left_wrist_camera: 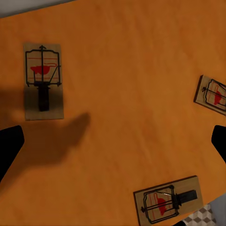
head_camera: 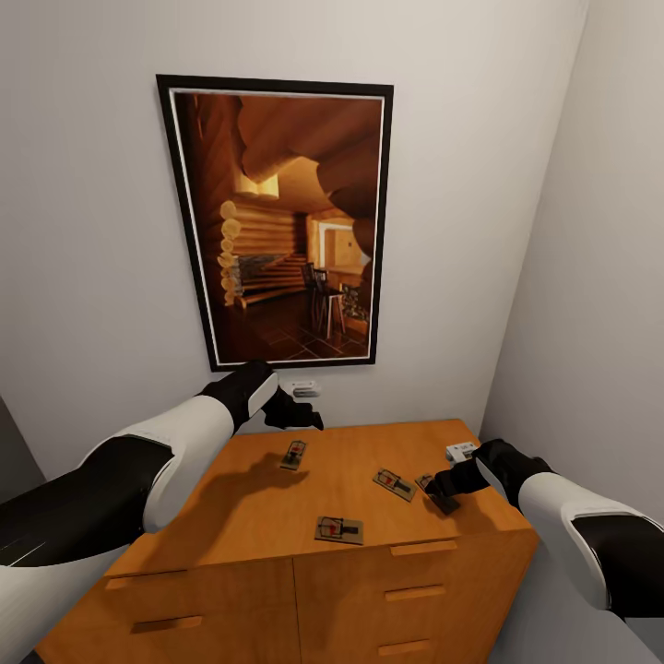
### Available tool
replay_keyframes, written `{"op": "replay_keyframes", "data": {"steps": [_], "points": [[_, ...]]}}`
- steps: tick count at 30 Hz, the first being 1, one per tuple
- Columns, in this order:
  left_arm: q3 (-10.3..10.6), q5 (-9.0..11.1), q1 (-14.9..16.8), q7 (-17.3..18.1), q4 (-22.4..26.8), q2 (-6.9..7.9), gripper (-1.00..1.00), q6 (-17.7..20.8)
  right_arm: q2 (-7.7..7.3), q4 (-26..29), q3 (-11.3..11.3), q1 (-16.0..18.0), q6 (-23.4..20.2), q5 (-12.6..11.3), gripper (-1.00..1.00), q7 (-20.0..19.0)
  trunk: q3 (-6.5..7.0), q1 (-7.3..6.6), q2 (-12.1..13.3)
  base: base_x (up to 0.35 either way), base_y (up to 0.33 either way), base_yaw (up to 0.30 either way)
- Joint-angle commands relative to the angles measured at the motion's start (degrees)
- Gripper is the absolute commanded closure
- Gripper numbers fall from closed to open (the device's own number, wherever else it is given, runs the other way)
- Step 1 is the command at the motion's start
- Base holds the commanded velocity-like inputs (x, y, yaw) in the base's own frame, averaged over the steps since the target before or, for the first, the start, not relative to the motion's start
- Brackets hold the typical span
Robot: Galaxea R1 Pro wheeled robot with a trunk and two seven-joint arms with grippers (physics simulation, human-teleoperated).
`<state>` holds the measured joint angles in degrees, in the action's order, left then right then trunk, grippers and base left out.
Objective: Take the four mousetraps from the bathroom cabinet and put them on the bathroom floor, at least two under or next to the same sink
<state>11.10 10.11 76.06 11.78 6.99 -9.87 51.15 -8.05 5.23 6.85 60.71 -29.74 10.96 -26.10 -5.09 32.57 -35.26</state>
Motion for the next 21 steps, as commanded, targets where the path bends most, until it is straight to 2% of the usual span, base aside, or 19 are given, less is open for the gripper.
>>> {"op": "replay_keyframes", "data": {"steps": [1,15,21], "points": [[0.5,0.44,0.05,0.09,0.04,0.02,-1.0,0.22,-0.03,0.13,0.44,0.03,-0.14,0.29,-1.0,-0.44,-0.11,0.02,-0.1,0.0,0.0,0.0],[0.5,0.44,0.05,0.07,0.04,0.02,-1.0,0.24,-0.1,0.13,0.51,0.03,0.05,0.27,-1.0,-0.44,-0.11,0.02,-0.1,0.0,0.0,0.0],[0.5,0.44,0.05,0.08,0.04,0.02,-1.0,0.24,-0.06,-0.37,0.39,0.03,0.46,1.15,-1.0,-0.44,-0.11,0.02,-0.1,0.0,0.0,0.0]]}}
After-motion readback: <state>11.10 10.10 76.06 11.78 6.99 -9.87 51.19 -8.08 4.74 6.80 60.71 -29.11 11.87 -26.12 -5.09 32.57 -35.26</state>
